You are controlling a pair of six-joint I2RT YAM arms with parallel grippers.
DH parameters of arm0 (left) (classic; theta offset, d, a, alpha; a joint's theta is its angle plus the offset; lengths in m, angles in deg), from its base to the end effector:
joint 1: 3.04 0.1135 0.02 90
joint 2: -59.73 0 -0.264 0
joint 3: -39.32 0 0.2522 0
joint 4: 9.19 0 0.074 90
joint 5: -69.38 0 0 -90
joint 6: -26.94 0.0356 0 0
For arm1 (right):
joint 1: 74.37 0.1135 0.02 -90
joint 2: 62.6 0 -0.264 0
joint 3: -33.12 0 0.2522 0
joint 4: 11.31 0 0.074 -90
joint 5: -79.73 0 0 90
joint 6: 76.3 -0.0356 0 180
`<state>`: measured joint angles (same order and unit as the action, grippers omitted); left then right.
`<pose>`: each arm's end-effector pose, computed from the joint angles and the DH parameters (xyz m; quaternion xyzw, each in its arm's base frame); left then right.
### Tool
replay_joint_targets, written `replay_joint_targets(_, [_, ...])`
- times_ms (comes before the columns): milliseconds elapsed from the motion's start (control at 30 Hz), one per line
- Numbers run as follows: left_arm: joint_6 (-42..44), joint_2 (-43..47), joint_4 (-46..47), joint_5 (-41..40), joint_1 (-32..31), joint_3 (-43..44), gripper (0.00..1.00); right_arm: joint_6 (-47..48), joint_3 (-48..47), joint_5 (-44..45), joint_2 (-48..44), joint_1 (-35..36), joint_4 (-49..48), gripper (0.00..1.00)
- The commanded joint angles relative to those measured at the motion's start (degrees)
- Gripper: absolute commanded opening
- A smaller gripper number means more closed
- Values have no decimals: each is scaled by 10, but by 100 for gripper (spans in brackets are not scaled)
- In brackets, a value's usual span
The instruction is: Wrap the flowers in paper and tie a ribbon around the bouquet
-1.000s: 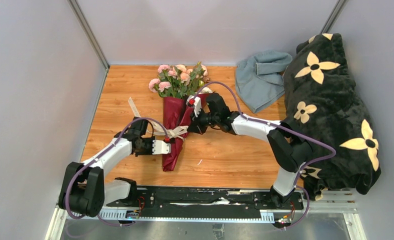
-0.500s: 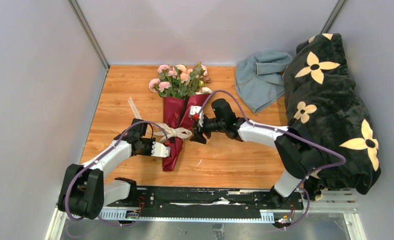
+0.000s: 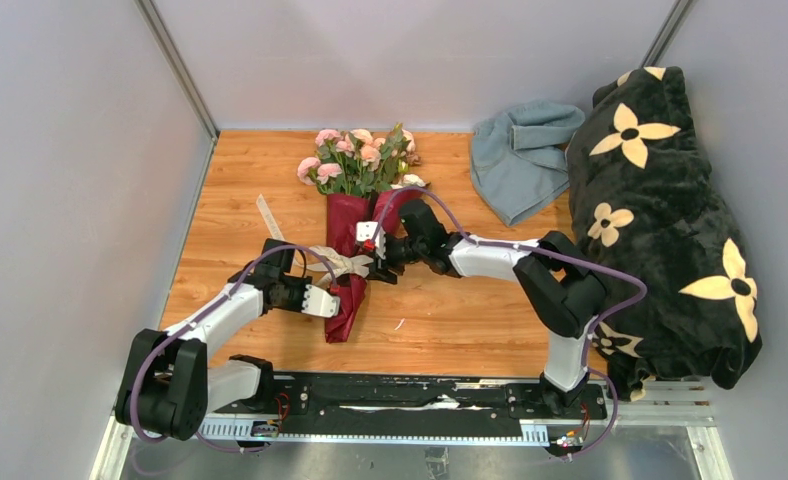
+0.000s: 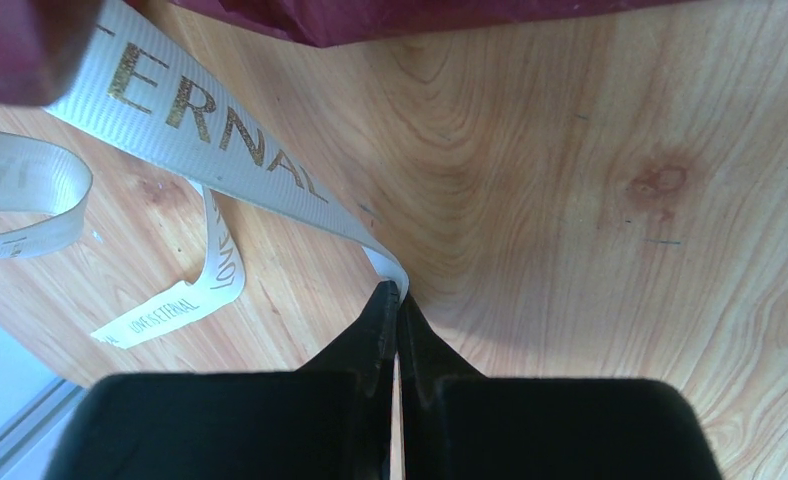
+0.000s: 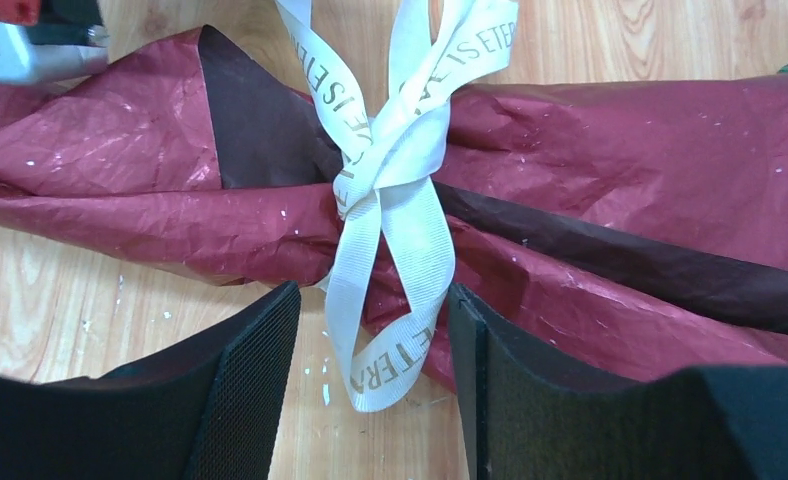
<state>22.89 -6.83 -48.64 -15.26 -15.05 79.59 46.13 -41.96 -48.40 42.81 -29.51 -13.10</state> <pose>0.1813 -0.0420 0.1442 0.7433 0.6336 0.0897 0.1952 0.2662 0.2959 0.1919 -0.6377 0.5303 0.3314 0.4497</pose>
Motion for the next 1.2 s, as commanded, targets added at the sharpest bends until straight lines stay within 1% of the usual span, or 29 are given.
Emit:
replay_joint_targets(0, [8,-6,-5,10,2,-20,0,18,-20,35,27,14,20,60])
replay_joint_targets(167, [25,-4,-15,-3,2,-25,0,21,-15,47,25,14,12,59])
replay_joint_targets(433, [34,-4,-19,-3,2,-28,0,7,-20,68,44,14,17,46])
replay_joint_targets(467, [36,-4,-20,-3,3,-28,0,7,-20,67,45,14,18,43])
replay_joint_targets(567, [38,-1,-33,4,2,-23,0,0,-24,51,41,14,31,22])
replay_joint_targets(600, [37,1,-45,10,2,-15,0,-4,-26,45,37,14,37,18])
replay_joint_targets(633, [30,3,-63,18,2,0,0,-8,-28,39,34,14,44,12])
replay_joint_targets(667, [15,8,-81,27,3,20,8,-13,-28,33,29,16,49,8])
replay_joint_targets(700, [-2,12,-89,36,6,41,20,-18,-27,24,25,16,50,6])
replay_joint_targets(767, [-33,15,-94,68,14,94,26,-29,-22,11,17,18,43,4])
replay_joint_targets(800, [-55,13,-89,87,20,125,32,-36,-21,5,15,19,37,3])
replay_joint_targets(867, [-91,-3,-80,122,27,186,55,-50,-19,-8,13,21,27,1])
replay_joint_targets(900, [-97,-14,-74,136,27,203,64,-56,-19,-12,12,21,21,0])
replay_joint_targets(933, [-95,-23,-67,148,27,212,69,-62,-18,-14,11,20,16,0])
replay_joint_targets(1000, [-62,-43,-56,163,27,211,75,-69,-15,-17,9,21,6,0])
replay_joint_targets(1067, [-1,-66,-49,166,26,200,77,-72,-12,-18,8,21,2,0])
replay_joint_targets(1100, [17,-78,-44,160,25,194,78,-74,-11,-19,7,21,1,0])
replay_joint_targets(1167, [57,-102,-19,114,16,179,78,-77,-9,-22,5,21,2,0])
